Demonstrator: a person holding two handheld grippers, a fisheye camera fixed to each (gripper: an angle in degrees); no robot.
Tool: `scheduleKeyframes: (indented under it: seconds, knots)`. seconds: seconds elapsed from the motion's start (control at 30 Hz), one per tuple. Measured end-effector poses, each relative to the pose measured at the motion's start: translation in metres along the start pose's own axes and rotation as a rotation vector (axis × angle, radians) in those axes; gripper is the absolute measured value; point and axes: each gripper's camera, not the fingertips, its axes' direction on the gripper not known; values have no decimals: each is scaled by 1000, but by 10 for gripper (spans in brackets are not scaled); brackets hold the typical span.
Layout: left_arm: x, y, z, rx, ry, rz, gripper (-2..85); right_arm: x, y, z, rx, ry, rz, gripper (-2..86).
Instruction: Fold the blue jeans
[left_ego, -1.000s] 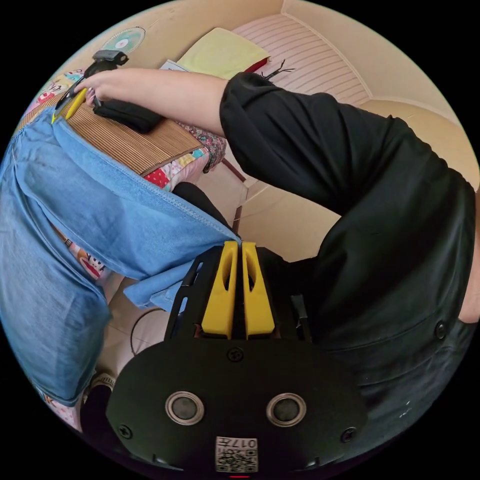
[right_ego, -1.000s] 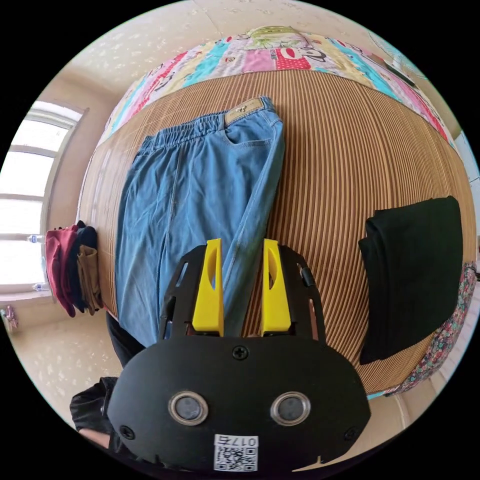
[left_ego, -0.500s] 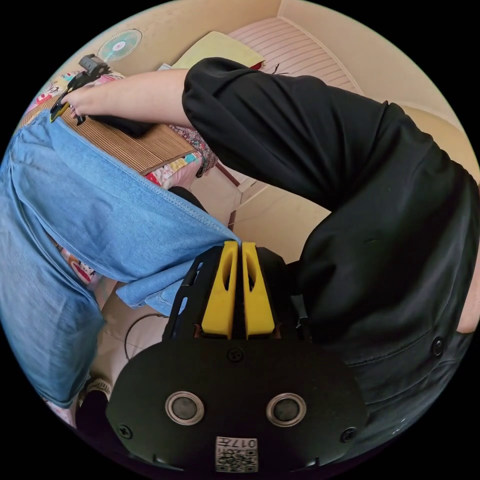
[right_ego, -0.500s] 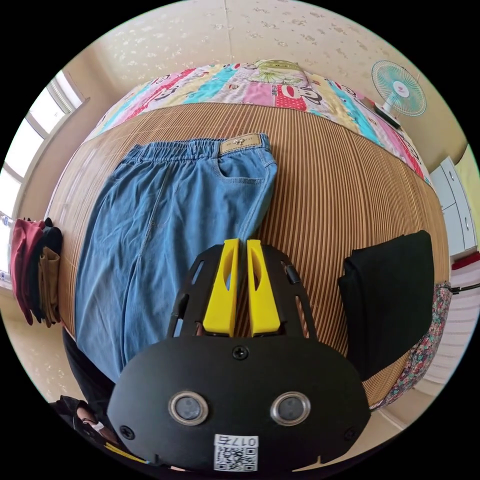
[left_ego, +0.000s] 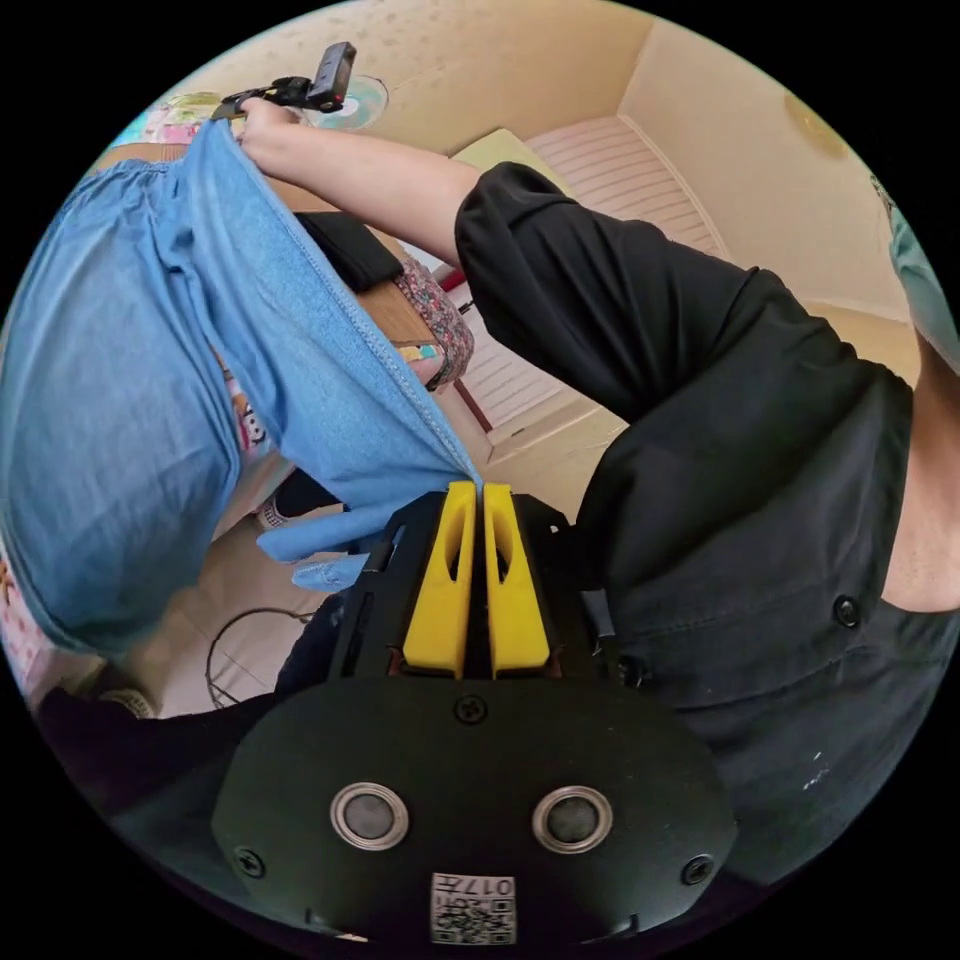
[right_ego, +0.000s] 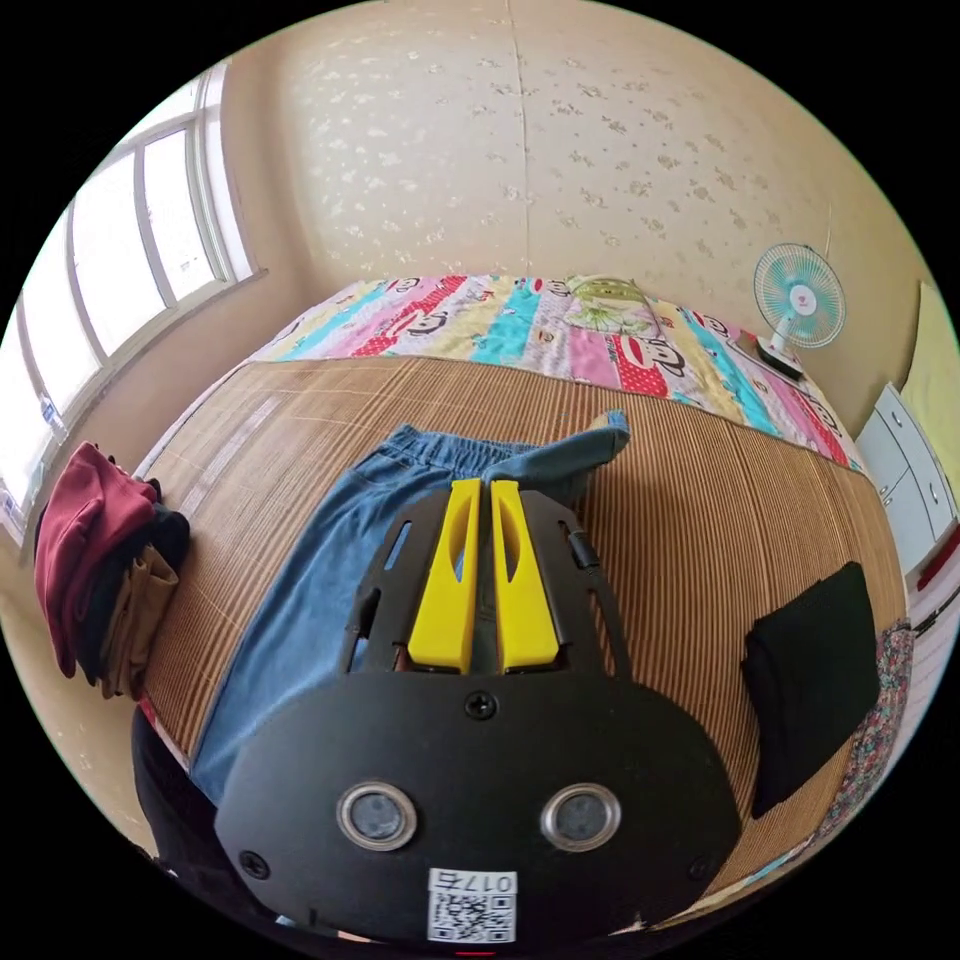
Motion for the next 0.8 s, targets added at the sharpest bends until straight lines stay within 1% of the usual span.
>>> scheduleKeyframes:
  seconds: [0.1,0.23,0.27,0.33,0.4,0.47,0.57,0.63,0.73,0.8]
  knots:
    - [-9,20,-24,6,-93,-79,-9,-45,-11,19,-22,-59,-15,20]
    - [-23,39,-46,-20,-279,-180,-9,-96,-13,59,-93,-48,-54,20]
    - [-25,42,-49,-20,-294,-193,-9,-100,-11,65,-102,-51,-51,20]
    - [-35,52,-57,-11,-293,-230,-9,-109,-6,86,-143,-70,-6,20]
    - [-44,60,-62,-7,-251,-253,-9,-118,-1,98,-175,-41,14,21]
    - [-52,68,-65,-10,-223,-279,-9,-131,1,107,-193,-18,-24,21]
    - [-60,82,-76,7,-261,-320,-9,-144,4,118,-217,22,-90,23]
    - [-63,93,-86,18,-281,-346,-8,-139,4,118,-201,-82,-104,24]
    - [-71,104,-94,18,-286,-402,-4,-122,4,121,-257,-168,-82,26]
    - [-74,108,-97,16,-300,-435,6,-110,10,111,-244,-217,-73,27]
